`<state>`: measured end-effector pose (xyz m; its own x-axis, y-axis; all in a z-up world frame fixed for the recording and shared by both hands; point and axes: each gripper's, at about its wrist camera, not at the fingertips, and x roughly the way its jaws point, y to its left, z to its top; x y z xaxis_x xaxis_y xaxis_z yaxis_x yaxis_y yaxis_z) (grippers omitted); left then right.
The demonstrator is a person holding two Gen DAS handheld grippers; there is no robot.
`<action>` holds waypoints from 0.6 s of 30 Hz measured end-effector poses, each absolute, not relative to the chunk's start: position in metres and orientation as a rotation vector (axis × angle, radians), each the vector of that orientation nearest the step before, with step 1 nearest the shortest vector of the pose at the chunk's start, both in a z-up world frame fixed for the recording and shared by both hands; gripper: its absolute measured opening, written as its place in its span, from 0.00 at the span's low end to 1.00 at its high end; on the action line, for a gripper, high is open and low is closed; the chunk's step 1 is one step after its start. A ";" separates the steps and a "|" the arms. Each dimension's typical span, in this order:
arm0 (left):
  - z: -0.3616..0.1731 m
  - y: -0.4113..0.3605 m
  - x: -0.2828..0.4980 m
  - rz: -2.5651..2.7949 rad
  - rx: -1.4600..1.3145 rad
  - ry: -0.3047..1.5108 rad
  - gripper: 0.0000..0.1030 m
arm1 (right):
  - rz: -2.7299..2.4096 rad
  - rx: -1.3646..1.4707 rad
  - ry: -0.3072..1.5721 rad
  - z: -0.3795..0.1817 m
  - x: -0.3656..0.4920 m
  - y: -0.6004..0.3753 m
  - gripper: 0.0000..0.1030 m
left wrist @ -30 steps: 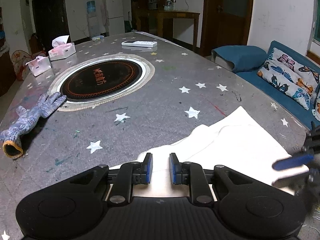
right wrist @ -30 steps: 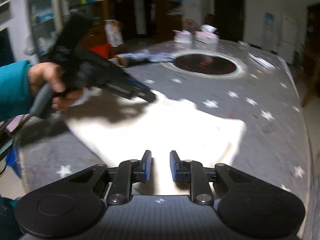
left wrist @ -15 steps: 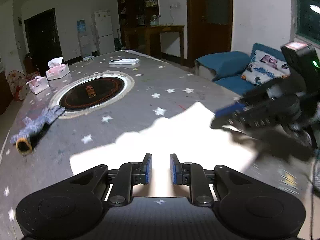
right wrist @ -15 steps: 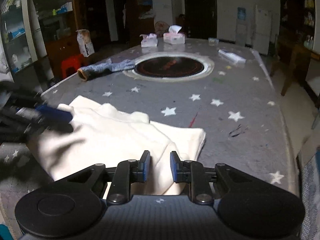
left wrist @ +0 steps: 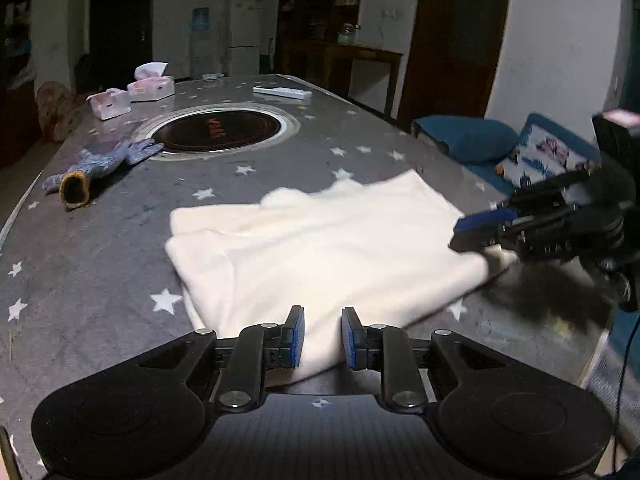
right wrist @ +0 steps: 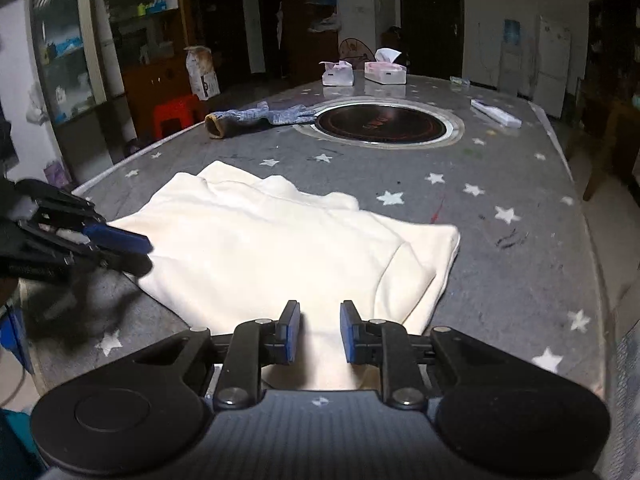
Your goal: Fold clothes
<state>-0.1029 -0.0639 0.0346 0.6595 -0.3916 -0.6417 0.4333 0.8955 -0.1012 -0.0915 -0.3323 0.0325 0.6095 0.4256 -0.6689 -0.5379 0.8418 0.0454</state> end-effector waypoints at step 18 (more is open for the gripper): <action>0.033 -0.053 -0.028 -0.374 -0.019 0.758 0.25 | 0.534 -0.127 0.732 0.025 -0.025 -0.311 0.20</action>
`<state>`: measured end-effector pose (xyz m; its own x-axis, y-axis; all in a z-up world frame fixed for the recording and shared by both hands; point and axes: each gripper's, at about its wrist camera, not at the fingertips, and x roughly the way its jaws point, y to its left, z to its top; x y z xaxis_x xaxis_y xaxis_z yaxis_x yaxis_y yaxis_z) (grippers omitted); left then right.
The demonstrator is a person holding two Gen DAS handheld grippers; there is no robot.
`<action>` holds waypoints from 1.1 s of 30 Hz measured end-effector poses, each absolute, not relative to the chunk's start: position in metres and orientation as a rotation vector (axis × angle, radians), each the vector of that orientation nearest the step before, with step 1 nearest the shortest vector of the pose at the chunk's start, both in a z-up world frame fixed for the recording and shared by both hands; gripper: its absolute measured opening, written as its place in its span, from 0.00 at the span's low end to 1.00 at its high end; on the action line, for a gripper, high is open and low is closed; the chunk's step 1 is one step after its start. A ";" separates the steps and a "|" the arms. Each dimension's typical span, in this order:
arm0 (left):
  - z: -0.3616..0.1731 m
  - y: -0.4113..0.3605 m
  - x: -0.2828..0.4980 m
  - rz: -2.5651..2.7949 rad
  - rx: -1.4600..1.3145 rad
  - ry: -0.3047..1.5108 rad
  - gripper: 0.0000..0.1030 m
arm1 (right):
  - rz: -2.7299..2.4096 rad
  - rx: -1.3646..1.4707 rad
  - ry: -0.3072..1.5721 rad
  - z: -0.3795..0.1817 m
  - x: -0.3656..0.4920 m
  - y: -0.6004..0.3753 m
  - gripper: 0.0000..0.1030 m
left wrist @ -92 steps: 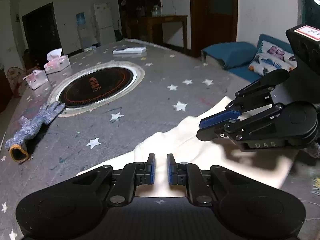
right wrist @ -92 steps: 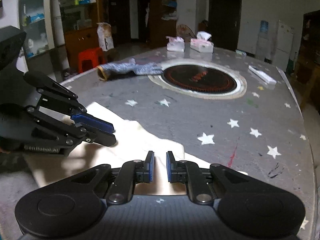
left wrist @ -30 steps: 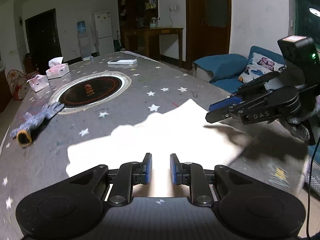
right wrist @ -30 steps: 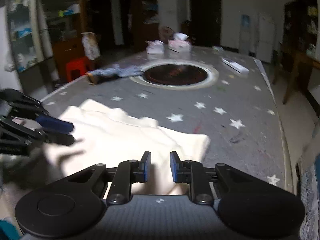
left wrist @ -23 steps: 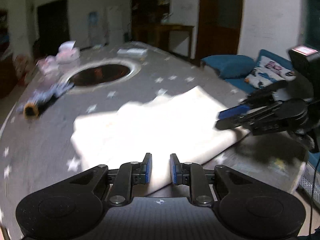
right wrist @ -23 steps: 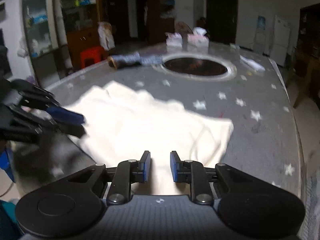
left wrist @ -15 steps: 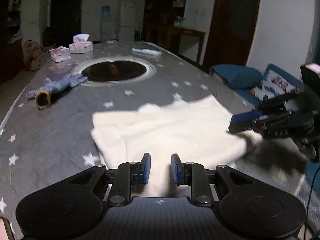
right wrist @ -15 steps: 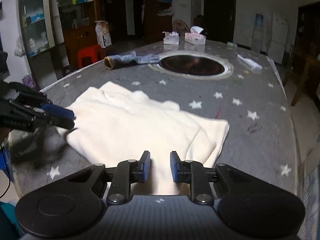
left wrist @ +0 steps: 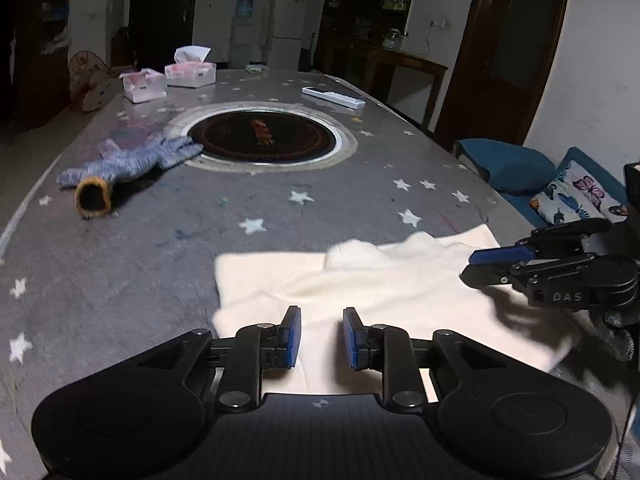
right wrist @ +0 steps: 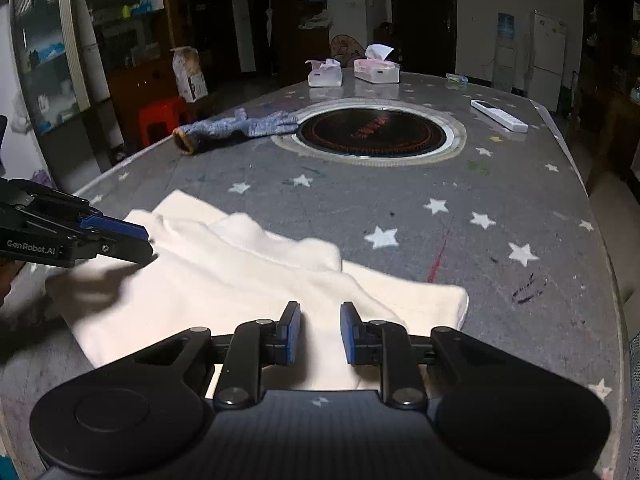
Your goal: Fold clothes
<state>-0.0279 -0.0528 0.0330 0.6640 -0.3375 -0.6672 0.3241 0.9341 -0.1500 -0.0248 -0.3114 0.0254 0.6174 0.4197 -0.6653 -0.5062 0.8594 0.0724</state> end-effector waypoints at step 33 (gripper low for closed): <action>0.047 -0.057 -0.065 -0.316 0.008 0.713 0.71 | 0.526 -0.105 0.643 0.042 -0.076 -0.291 0.58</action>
